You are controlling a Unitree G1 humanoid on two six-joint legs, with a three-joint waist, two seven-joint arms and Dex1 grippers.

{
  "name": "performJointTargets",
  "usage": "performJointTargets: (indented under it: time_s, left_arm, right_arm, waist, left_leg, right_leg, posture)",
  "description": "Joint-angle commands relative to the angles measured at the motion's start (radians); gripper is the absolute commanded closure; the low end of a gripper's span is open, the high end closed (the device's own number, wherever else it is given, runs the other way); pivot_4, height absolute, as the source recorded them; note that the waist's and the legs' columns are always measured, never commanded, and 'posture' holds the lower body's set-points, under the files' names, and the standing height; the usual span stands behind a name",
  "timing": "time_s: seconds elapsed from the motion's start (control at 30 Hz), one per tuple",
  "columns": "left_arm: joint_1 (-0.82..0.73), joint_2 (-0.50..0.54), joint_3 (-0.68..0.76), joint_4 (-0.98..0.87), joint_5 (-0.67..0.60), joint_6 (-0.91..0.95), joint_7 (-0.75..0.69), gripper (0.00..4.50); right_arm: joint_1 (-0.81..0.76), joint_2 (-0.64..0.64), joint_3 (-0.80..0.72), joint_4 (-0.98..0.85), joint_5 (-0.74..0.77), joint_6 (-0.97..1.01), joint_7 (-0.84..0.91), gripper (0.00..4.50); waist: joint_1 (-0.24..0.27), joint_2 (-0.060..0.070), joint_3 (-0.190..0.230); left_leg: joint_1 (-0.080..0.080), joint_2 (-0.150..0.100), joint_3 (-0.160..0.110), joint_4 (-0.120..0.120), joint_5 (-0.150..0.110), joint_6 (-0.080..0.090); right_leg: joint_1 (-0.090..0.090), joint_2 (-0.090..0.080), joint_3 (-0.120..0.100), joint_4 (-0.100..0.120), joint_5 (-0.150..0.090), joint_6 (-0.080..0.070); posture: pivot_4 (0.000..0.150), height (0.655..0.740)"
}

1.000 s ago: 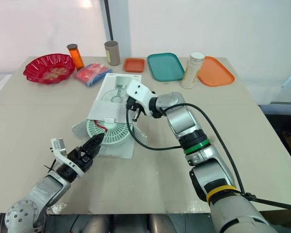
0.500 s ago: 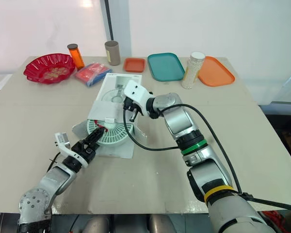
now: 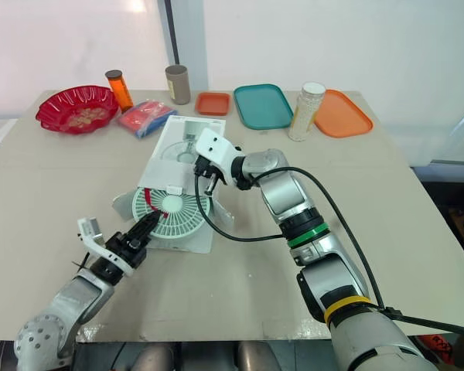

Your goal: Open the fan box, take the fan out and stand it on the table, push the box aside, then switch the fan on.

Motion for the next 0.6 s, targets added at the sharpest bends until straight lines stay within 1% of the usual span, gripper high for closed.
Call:
performJointTargets:
  time_s: [0.03, 0.07, 0.17, 0.23, 0.43, 0.47, 0.5, 0.57, 0.6]
  left_arm:
    - [0.089, 0.04, 0.013, -0.11, -0.078, 0.002, 0.054, 2.82]
    - [0.112, 0.051, 0.016, -0.136, -0.11, 0.0, 0.049, 2.82]
    - [0.163, 0.098, -0.01, -0.187, -0.147, 0.01, 0.05, 2.82]
    - [0.187, 0.131, -0.043, -0.205, -0.136, 0.024, 0.061, 2.82]
    - [0.189, 0.155, -0.074, -0.202, -0.149, -0.01, 0.06, 2.82]
    - [0.189, 0.16, -0.077, -0.203, -0.146, -0.011, 0.061, 2.34]
    - [0.189, 0.16, -0.079, -0.203, -0.149, -0.018, 0.064, 1.75]
    - [0.209, 0.151, -0.073, -0.211, -0.167, -0.042, 0.07, 1.17]
    - [0.216, 0.148, -0.071, -0.212, -0.172, -0.049, 0.074, 0.72]
  right_arm:
    - [-0.01, 0.007, 0.015, 0.008, 0.0, -0.003, 0.012, 4.5]
    - [-0.011, 0.007, 0.015, 0.01, -0.001, -0.005, 0.012, 4.5]
    - [-0.012, 0.01, 0.014, 0.013, 0.0, -0.008, 0.013, 4.5]
    - [-0.014, 0.012, 0.016, 0.019, -0.001, -0.013, 0.012, 4.5]
    - [-0.02, 0.023, 0.017, 0.034, -0.003, -0.028, 0.012, 4.5]
    - [-0.021, 0.023, 0.017, 0.037, -0.003, -0.031, 0.012, 4.5]
    - [-0.022, 0.023, 0.017, 0.041, -0.003, -0.035, 0.013, 4.5]
    - [-0.025, 0.023, 0.017, 0.046, -0.005, -0.041, 0.014, 4.5]
    - [-0.027, 0.023, 0.017, 0.05, -0.005, -0.044, 0.014, 4.5]
  waist:
    - [0.0, 0.0, 0.0]
    - [0.0, 0.0, 0.0]
    - [0.001, 0.0, 0.0]
    - [0.001, 0.0, 0.0]
    - [0.003, 0.0, 0.0]
    - [0.003, 0.0, 0.0]
    - [0.003, 0.0, 0.0]
    - [0.003, 0.0, 0.0]
    - [0.003, 0.0, 0.0]
  left_leg:
    - [0.0, 0.0, 0.0, 0.0, 0.0, 0.0]
    - [0.0, 0.0, 0.0, 0.0, 0.0, 0.0]
    - [0.0, 0.0, 0.0, 0.0, 0.0, 0.0]
    - [0.0, 0.0, 0.0, 0.0, 0.0, 0.0]
    - [0.0, 0.0, 0.0, 0.0, 0.0, 0.0]
    - [0.0, 0.0, 0.0, 0.0, 0.0, 0.0]
    - [0.0, 0.0, 0.0, 0.0, 0.0, 0.0]
    - [0.0, 0.0, 0.0, 0.0, 0.0, 0.0]
    - [0.0, 0.0, 0.0, 0.0, 0.0, 0.0]
  right_leg:
    - [0.0, 0.0, 0.0, 0.0, 0.0, 0.0]
    - [0.0, 0.0, 0.0, 0.0, 0.0, 0.0]
    - [0.0, 0.0, 0.0, 0.0, 0.0, 0.0]
    - [0.0, 0.0, 0.0, 0.0, 0.0, 0.0]
    - [0.0, 0.0, 0.0, 0.0, 0.0, 0.0]
    - [0.0, 0.0, 0.0, 0.0, 0.0, 0.0]
    - [0.0, 0.0, 0.0, -0.001, 0.0, 0.0]
    - [0.0, 0.0, 0.0, -0.001, 0.0, 0.0]
    - [0.0, 0.0, 0.0, -0.001, 0.0, 0.0]
  posture:
    - [0.15, 0.74]
    - [0.15, 0.74]
    - [0.15, 0.74]
    - [0.15, 0.74]
    - [0.15, 0.74]
    - [0.15, 0.74]
    - [0.15, 0.74]
    - [0.15, 0.74]
    - [0.15, 0.74]
